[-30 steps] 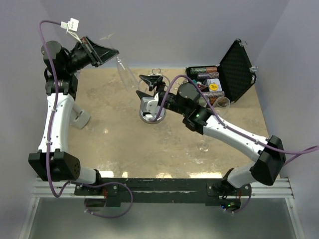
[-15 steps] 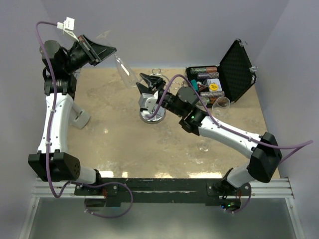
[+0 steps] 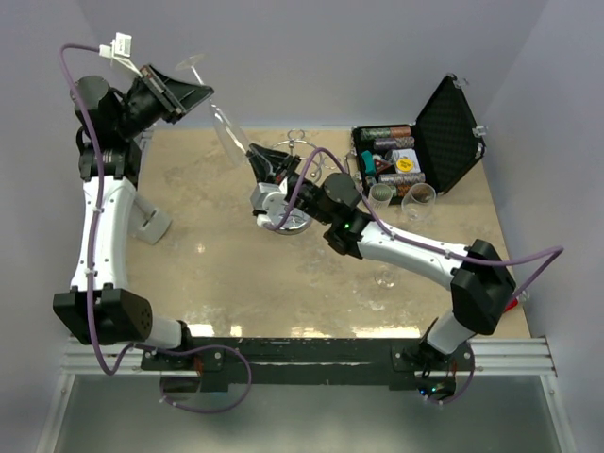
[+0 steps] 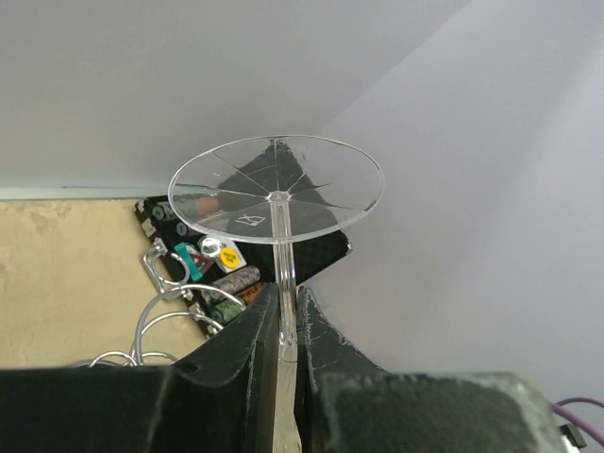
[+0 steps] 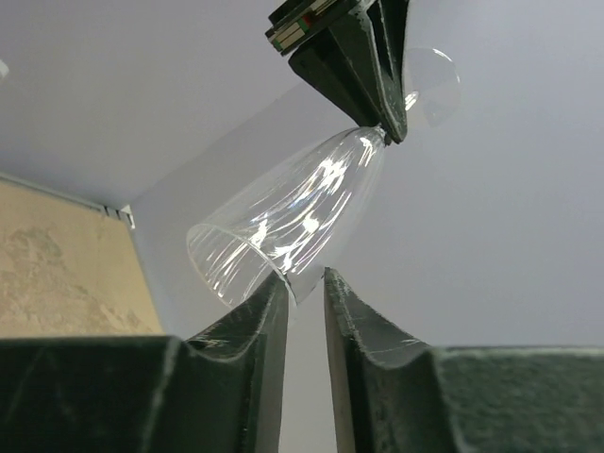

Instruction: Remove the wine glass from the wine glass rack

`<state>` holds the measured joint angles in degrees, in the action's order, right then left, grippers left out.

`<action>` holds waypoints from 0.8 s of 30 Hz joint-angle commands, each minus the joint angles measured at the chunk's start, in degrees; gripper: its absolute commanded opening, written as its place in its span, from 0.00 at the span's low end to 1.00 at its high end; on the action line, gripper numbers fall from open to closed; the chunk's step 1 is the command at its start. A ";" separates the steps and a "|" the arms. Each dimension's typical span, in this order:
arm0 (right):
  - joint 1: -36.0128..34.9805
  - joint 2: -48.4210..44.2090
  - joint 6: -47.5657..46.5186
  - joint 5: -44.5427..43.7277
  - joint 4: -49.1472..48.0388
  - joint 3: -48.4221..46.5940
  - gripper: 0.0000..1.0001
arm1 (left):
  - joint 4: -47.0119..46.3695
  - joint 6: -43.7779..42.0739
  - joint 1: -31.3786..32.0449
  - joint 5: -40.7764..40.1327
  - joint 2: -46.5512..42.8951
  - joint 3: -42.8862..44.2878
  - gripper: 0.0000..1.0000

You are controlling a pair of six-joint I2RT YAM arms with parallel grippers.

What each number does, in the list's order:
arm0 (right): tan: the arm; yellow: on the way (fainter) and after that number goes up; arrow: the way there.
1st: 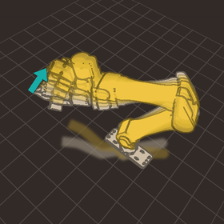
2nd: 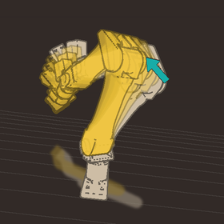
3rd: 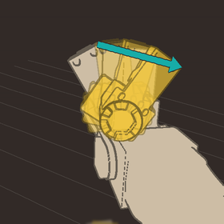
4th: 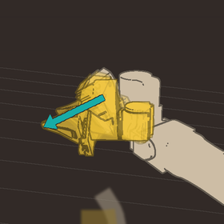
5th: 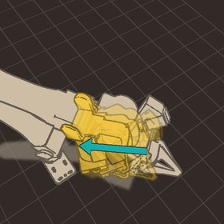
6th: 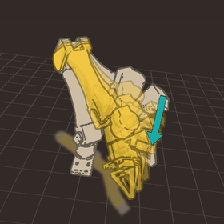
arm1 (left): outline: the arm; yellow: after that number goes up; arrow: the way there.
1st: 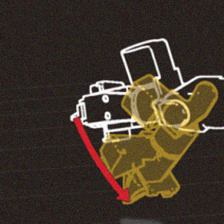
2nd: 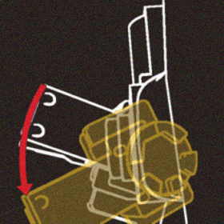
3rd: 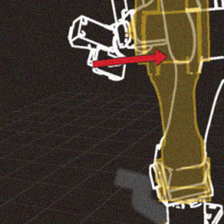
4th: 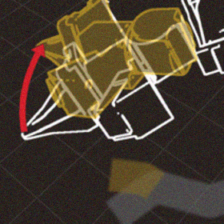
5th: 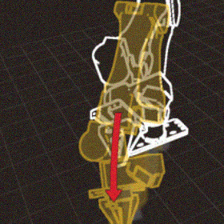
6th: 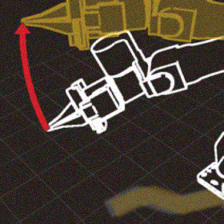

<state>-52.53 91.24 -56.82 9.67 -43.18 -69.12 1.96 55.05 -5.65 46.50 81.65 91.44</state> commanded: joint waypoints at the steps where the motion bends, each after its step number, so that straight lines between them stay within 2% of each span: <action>1: -0.29 -0.10 0.48 -3.60 -10.17 -3.12 0.21 | 2.44 2.52 -1.90 0.26 0.18 -0.73 0.00; 5: -0.29 0.51 2.23 -6.15 -12.71 -4.96 0.20 | 2.18 3.75 -2.35 0.70 0.01 -3.10 0.00; 8: -0.29 2.27 3.12 -6.86 -12.11 -8.03 0.22 | 4.37 4.81 -2.44 -3.07 -0.79 -4.60 0.00; 9: -0.29 2.71 3.20 -6.60 -11.50 -9.18 0.19 | 5.33 4.89 -2.52 -4.65 -1.14 -4.95 0.00; 11: -0.29 3.50 3.20 -6.16 -11.31 -10.59 0.00 | 7.61 5.16 -2.61 -7.81 -1.75 -6.00 0.00; 15: -0.29 3.86 4.34 -6.07 -8.25 -13.05 0.00 | 10.61 3.93 -2.96 -14.41 -2.98 -8.73 0.00; 16: -0.20 3.77 5.04 -6.50 -6.93 -13.66 0.00 | 10.79 2.54 -2.96 -16.07 -3.42 -9.17 0.08; 17: -0.29 3.77 5.92 -7.29 -5.79 -15.24 0.00 | 10.53 0.78 -2.88 -18.09 -4.12 -9.87 0.36; 18: -0.20 3.77 6.62 -7.04 -2.82 -16.91 0.00 | 9.92 -2.89 -3.05 -18.89 -4.91 -10.66 0.50; 21: 0.06 4.21 8.82 -8.70 4.92 -22.71 0.00 | 6.23 -15.37 -3.14 -14.97 -7.89 -12.94 0.79; 22: 0.32 4.38 9.79 -8.70 7.30 -24.03 0.00 | 4.56 -19.85 -3.14 -11.38 -9.82 -15.04 0.99; 24: 0.50 4.65 10.50 -9.06 11.52 -26.84 0.00 | 4.54 -25.49 -3.14 -7.40 -14.03 -19.17 1.00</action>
<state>-52.64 98.24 -49.45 3.20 -34.48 -87.85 7.05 47.83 -9.02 30.00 75.85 78.08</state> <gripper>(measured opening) 0.017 0.964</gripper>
